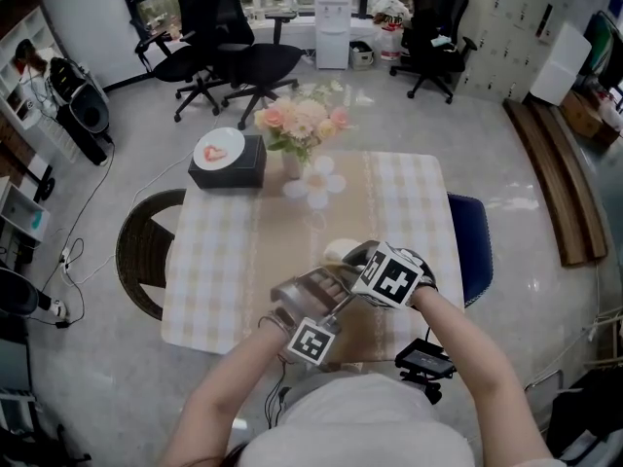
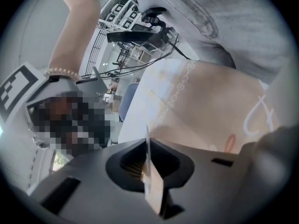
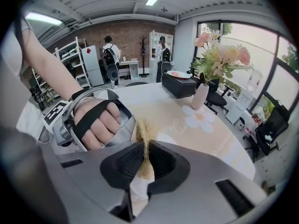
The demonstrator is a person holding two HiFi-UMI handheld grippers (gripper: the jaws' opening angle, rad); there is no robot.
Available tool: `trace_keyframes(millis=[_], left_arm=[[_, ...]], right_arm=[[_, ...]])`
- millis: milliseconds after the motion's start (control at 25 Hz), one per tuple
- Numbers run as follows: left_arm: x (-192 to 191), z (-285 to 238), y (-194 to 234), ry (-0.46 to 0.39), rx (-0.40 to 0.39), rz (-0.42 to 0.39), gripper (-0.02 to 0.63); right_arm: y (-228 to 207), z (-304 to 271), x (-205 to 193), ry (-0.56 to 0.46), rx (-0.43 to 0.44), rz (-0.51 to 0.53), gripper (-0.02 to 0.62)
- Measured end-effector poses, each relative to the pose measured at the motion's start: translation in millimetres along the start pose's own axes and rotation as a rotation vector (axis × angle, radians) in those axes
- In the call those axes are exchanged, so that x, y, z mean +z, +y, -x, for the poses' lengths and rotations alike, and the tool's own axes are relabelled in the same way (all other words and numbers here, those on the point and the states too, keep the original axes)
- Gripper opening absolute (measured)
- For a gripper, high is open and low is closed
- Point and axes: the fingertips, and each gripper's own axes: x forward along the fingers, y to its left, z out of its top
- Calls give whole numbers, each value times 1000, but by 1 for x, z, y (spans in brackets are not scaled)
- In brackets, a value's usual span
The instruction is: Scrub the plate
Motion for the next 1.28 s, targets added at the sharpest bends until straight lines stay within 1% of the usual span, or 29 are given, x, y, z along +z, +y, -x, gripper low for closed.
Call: trace_keyframes(millis=[200, 480, 880, 1080, 1160, 1280], left_arm=[[-2, 1, -1, 14, -3, -4, 23], [2, 1, -2, 8, -7, -6, 23], [2, 1, -2, -2, -3, 1, 23], [3, 3, -3, -4, -9, -1, 23], [1, 3, -2, -3, -7, -1, 23], [1, 2, -3, -8, -8, 8, 23]], right_arm=[[-8, -4, 0, -4, -16, -18, 40], [-31, -14, -9, 19, -61, -49, 40], [-56, -27, -19, 59, -99, -85, 40], [-71, -31, -30, 105, -146, -93, 40], [-78, -35, -31, 106, -152, -90, 40], [-88, -37, -40, 127, -170, -137, 40]])
